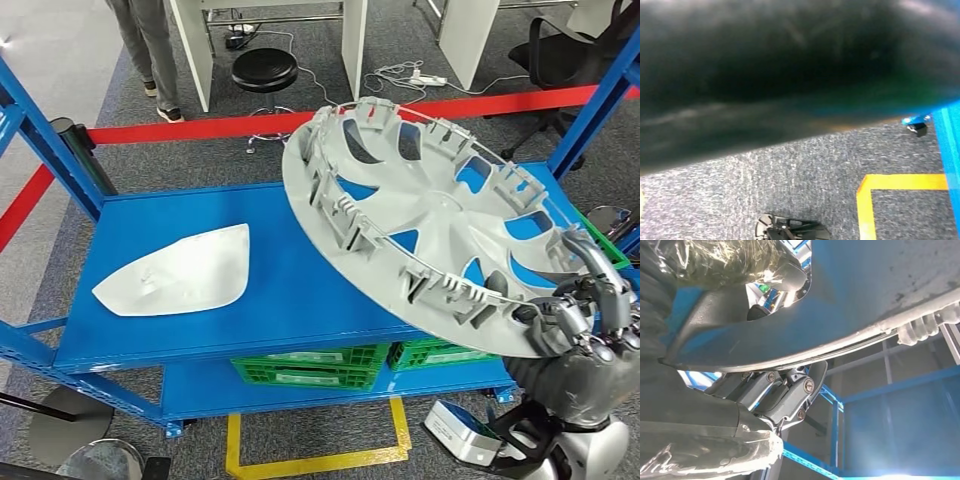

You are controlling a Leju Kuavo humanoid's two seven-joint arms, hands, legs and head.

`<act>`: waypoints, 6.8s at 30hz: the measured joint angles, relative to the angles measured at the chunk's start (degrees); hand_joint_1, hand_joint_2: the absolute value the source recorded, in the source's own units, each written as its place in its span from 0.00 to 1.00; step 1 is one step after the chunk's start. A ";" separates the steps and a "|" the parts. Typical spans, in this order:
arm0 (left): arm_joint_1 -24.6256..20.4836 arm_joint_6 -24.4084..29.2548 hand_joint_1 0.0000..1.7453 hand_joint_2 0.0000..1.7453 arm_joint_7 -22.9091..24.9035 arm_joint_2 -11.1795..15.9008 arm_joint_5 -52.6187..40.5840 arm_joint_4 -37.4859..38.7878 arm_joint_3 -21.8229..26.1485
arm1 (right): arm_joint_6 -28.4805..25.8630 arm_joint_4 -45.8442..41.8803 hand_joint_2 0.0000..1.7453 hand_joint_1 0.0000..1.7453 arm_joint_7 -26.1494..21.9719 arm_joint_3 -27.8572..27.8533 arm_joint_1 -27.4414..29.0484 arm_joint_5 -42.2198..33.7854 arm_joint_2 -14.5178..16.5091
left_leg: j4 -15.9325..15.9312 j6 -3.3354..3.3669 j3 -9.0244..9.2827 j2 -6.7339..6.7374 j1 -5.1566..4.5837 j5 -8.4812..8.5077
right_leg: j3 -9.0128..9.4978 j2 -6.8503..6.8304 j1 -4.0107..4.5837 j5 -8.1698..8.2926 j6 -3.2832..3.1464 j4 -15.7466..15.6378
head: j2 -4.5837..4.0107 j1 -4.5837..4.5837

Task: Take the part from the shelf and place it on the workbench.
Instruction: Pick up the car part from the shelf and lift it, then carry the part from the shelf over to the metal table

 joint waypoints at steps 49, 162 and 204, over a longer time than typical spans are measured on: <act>0.13 3.70 0.00 1.00 1.39 -0.29 -0.84 0.00 0.38 | 0.01 0.84 1.00 1.00 -4.74 -0.45 3.96 -5.28 7.12 | -1.28 1.74 0.52 0.15 -0.14 0.75 | -0.98 -0.02 -0.53 -1.59 1.08 1.90 | 0.00 0.16; 0.06 4.13 0.00 1.00 1.93 -1.16 -2.03 0.00 1.79 | -0.76 -2.49 1.00 1.00 -8.35 0.70 8.54 -24.75 5.13 | 15.02 -0.88 -5.67 0.39 -0.75 -8.06 | 1.42 -0.21 0.55 -0.18 -2.35 -1.42 | 0.00 -0.09; 0.22 4.48 0.00 1.00 1.77 -1.38 -2.02 0.00 2.31 | -0.83 -4.01 1.00 1.00 -8.67 0.61 8.94 -30.60 5.41 | -2.08 1.76 2.02 -0.09 -0.37 -0.32 | -4.08 1.21 0.06 -3.18 0.67 5.88 | 0.00 0.03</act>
